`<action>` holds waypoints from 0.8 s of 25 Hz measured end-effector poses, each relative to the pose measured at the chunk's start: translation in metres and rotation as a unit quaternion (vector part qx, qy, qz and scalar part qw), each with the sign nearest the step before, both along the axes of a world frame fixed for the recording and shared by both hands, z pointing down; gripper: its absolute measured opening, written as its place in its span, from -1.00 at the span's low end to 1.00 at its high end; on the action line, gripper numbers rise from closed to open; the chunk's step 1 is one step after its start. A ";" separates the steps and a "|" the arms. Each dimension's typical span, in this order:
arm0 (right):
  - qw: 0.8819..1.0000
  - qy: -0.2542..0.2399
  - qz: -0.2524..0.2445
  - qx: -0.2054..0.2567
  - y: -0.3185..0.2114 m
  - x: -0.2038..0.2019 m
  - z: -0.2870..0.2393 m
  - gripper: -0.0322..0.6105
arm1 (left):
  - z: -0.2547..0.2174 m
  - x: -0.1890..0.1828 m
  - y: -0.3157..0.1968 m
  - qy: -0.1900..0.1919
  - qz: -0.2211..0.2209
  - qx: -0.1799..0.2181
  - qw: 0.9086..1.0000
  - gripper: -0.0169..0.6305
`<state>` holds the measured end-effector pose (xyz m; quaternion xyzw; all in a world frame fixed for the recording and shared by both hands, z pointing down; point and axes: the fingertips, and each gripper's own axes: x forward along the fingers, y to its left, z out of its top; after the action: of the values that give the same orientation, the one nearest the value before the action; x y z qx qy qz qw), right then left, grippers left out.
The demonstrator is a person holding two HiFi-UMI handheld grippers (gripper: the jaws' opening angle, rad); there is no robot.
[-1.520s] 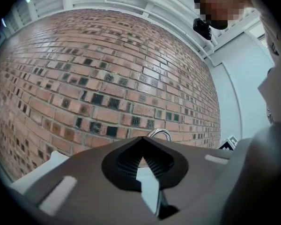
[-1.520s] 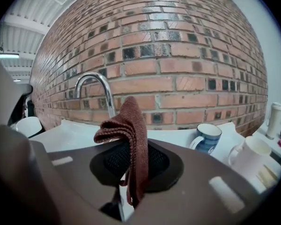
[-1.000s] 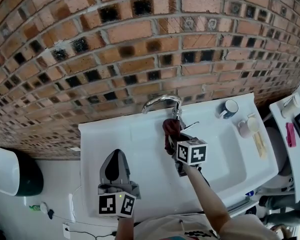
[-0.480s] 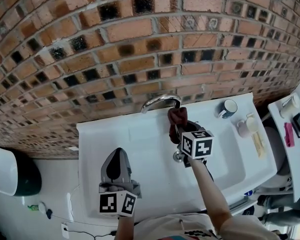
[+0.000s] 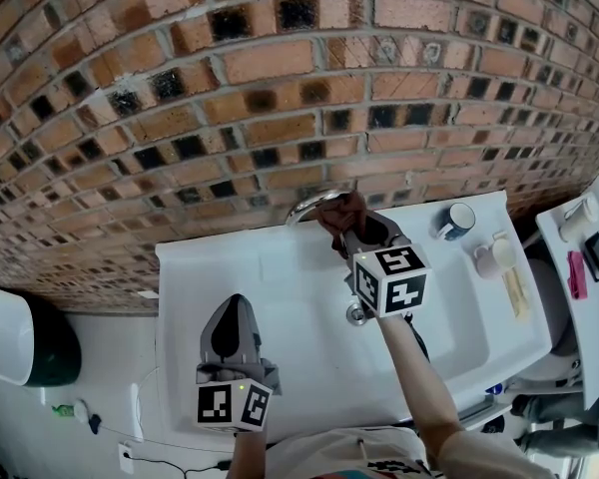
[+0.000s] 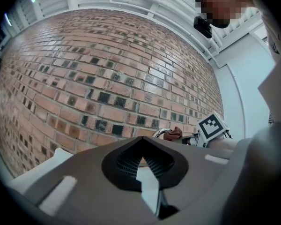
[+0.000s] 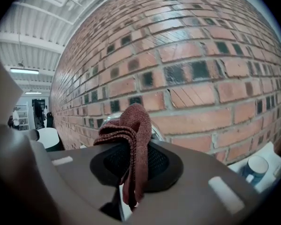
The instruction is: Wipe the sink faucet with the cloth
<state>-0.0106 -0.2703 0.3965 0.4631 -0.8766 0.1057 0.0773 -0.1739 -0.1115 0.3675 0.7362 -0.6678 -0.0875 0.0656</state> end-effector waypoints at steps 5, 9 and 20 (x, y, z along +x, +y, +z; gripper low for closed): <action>0.998 0.042 -0.041 0.030 0.017 -0.034 -0.009 -0.75 | 0.000 0.000 0.002 0.000 0.000 0.001 1.000 -0.94; 0.991 0.076 -0.094 0.056 0.034 -0.064 -0.009 -0.75 | -0.001 0.000 0.003 0.001 -0.002 0.002 1.000 -0.94; 0.973 0.154 -0.135 0.104 0.052 -0.089 -0.011 -0.75 | -0.002 -0.002 0.005 0.000 -0.005 0.005 1.000 -0.94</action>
<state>-0.0992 -0.2186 0.3857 0.3570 -0.9146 -0.0705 0.1765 -0.1758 -0.1070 0.3651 0.7333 -0.6709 -0.0911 0.0620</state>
